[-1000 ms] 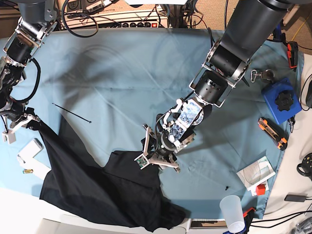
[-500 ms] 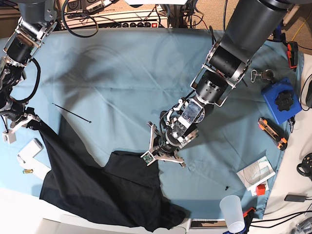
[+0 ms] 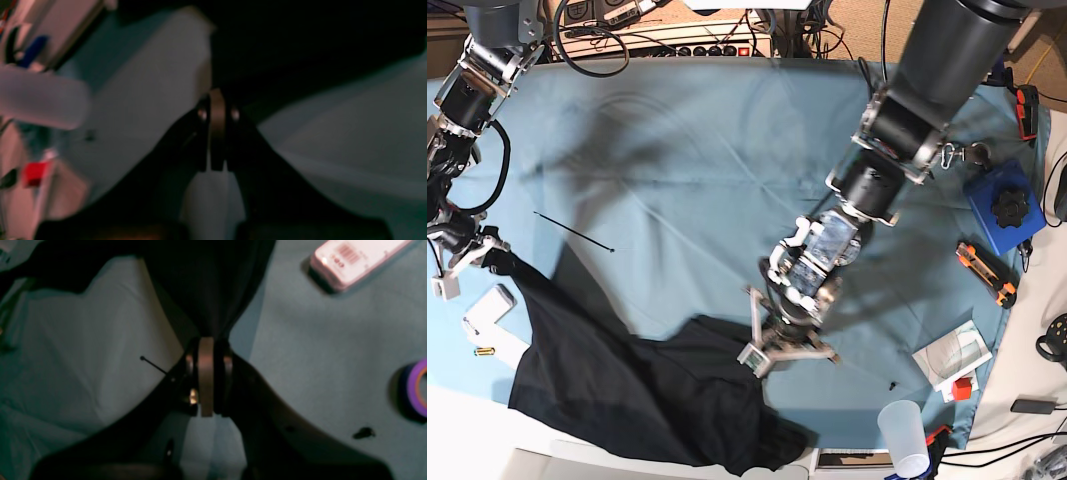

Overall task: Layout the t-shirt on the table in an organized manner, then fold the t-shirt properly
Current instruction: 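Stretch the shirt apart with both grippers and lay it flat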

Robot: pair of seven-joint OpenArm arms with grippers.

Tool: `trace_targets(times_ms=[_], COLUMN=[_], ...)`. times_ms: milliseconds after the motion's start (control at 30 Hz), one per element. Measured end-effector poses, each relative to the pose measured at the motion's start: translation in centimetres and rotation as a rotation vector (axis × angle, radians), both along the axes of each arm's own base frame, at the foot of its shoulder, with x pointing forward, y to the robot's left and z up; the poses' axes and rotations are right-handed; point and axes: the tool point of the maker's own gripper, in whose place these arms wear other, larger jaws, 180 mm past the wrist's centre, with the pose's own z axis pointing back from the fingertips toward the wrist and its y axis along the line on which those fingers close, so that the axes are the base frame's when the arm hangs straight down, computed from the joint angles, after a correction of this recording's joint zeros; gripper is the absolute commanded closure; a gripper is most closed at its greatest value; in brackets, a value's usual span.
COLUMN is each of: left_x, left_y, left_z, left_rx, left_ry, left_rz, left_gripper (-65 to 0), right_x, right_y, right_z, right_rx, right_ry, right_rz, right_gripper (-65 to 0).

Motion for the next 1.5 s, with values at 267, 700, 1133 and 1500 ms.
trace_targets(times_ms=[267,700,1133,1500], left_x=[-2.5,-10.9,-22.4,-30.5], left_y=[8.5,17.7,21.7,21.0], left_z=[0.4,2.1,0.1,-0.7], left_rx=[0.020,-0.041,-0.071,-0.050], left_ry=[0.056,0.153,0.294,0.403], left_rz=[0.089,0.145,0.182,0.172], left_gripper=[0.0,0.0,0.0,0.0], right_x=[0.3,-2.4,-9.2,-14.2], right_y=[1.6,4.2,6.4,8.3], right_z=[4.0,1.9,-5.0,-4.8], right_rx=[-0.062,-0.008,0.086,-0.035], right_ry=[-0.076,-0.011,0.173,0.220], right_rz=[0.075,0.158,0.185,0.284], right_gripper=[0.0,0.0,0.0,0.0])
